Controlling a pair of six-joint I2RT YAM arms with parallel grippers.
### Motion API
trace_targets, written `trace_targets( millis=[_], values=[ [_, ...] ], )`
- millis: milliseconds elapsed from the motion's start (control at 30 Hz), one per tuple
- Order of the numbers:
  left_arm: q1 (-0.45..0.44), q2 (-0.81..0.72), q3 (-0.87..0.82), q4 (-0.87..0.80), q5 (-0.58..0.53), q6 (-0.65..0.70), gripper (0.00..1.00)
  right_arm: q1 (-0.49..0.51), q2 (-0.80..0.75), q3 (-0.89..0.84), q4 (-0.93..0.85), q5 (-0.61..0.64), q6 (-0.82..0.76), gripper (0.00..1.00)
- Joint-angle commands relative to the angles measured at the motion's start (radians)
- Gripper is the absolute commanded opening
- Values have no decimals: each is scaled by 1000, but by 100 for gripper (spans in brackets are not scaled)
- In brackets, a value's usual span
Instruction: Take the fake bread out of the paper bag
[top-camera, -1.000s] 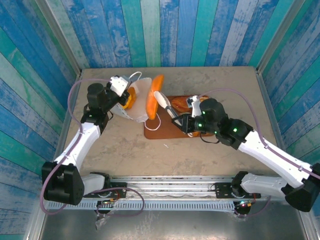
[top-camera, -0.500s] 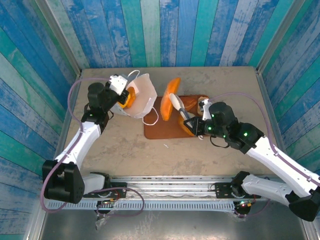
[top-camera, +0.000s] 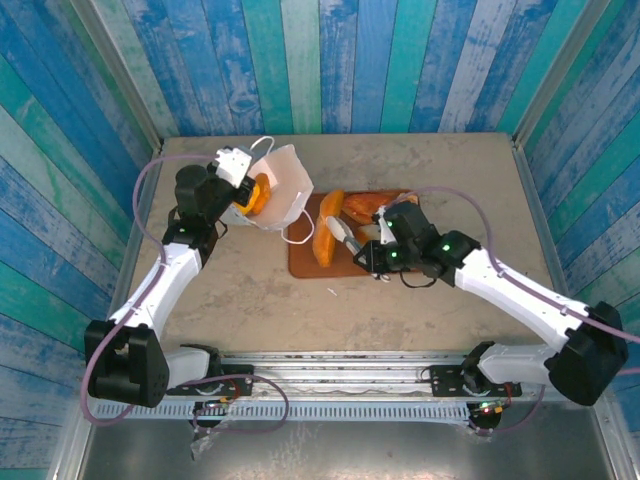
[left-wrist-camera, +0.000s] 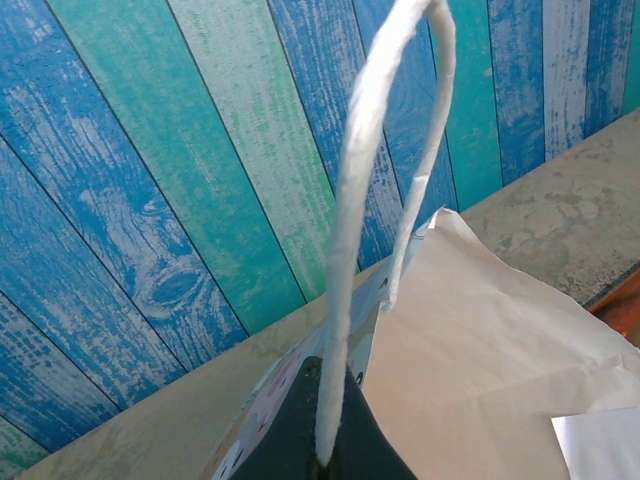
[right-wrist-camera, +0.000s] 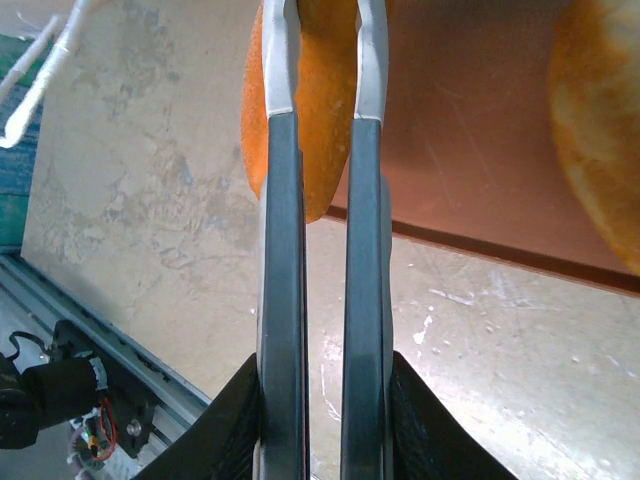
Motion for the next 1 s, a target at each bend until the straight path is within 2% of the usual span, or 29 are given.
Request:
trace_targets(
  millis=[0, 367, 700, 967],
  values=[
    [0, -9, 21, 23, -24, -14, 0, 4, 34, 0, 161, -81, 2, 18],
    [-1, 2, 21, 29, -12, -19, 0, 17, 235, 54, 268, -148, 10, 20],
    [-1, 6, 22, 33, -7, -21, 0, 20, 305, 71, 290, -159, -3, 21],
    [-1, 6, 24, 33, 0, -22, 0, 8, 334, 57, 256, -141, 7, 29]
  ],
)
